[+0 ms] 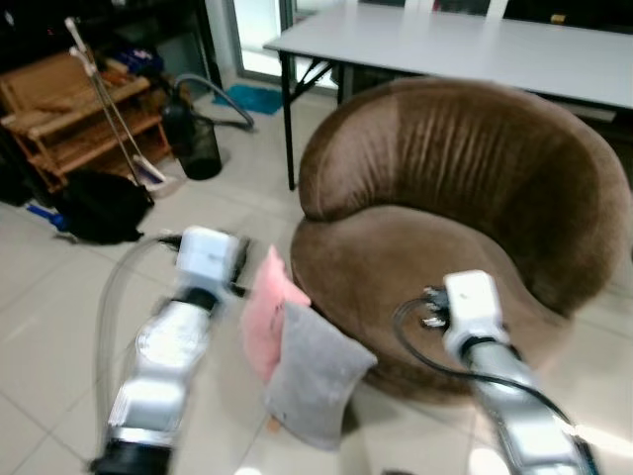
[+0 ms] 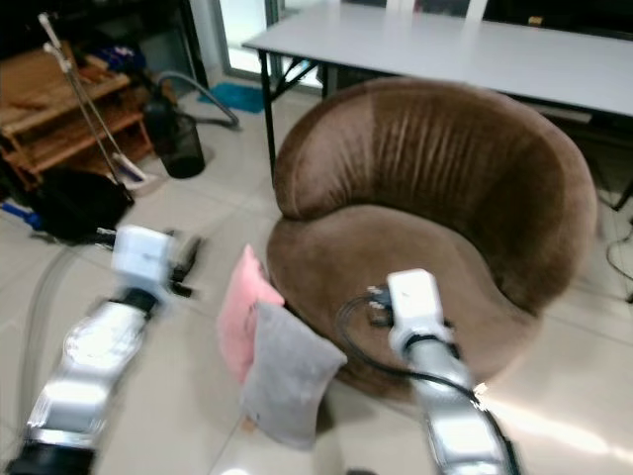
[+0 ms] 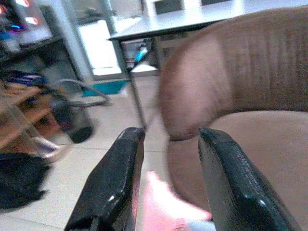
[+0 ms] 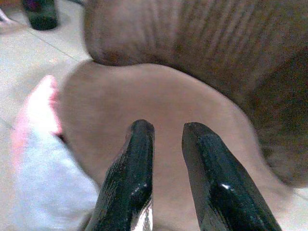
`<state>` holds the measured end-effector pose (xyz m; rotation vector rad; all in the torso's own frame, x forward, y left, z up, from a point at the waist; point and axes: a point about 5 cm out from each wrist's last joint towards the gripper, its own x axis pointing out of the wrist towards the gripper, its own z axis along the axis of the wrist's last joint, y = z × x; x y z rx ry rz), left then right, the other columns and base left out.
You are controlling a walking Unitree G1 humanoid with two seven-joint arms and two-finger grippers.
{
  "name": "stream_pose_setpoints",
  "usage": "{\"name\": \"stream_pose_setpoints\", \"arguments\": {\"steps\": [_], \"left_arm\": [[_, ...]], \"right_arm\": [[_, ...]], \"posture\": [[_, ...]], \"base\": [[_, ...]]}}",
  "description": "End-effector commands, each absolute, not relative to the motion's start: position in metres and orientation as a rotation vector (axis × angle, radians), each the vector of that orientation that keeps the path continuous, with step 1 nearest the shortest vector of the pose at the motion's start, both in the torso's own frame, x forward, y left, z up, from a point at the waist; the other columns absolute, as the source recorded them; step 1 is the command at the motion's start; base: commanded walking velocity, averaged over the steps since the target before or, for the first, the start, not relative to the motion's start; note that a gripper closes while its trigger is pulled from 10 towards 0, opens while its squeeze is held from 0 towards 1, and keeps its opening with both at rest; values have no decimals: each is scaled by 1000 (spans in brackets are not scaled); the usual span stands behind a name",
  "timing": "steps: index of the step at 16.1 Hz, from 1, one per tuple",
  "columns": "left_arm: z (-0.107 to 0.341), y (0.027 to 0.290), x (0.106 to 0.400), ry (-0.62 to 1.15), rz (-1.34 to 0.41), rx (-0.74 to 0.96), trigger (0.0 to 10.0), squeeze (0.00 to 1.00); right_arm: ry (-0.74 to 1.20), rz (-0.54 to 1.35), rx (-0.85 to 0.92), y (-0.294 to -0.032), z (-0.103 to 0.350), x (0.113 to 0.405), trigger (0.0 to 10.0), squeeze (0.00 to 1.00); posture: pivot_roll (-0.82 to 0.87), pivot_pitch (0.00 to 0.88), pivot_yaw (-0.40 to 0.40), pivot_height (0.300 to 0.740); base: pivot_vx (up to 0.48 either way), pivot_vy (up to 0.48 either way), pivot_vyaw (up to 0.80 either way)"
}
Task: Move the pillow to the sofa from floor
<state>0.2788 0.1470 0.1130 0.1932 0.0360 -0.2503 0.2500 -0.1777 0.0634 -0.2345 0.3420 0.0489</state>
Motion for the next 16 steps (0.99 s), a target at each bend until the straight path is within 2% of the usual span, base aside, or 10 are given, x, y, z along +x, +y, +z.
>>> {"name": "stream_pose_setpoints", "arguments": {"steps": [1, 7, 16], "left_arm": [[117, 159, 280, 30, -219, 220, 10000, 0], [114, 156, 278, 41, -248, 215, 10000, 0], [115, 158, 277, 26, -231, 227, 10000, 0]], "right_arm": [[316, 68, -223, -168, 68, 254, 10000, 0], [319, 39, -186, -172, 67, 252, 10000, 0], [293, 73, -171, -170, 70, 251, 10000, 0]], "posture": [[-28, 23, 25, 727], [-32, 22, 28, 727], [-33, 19, 25, 638]], "base": [[337, 0, 413], [323, 0, 0], [0, 0, 0]]}}
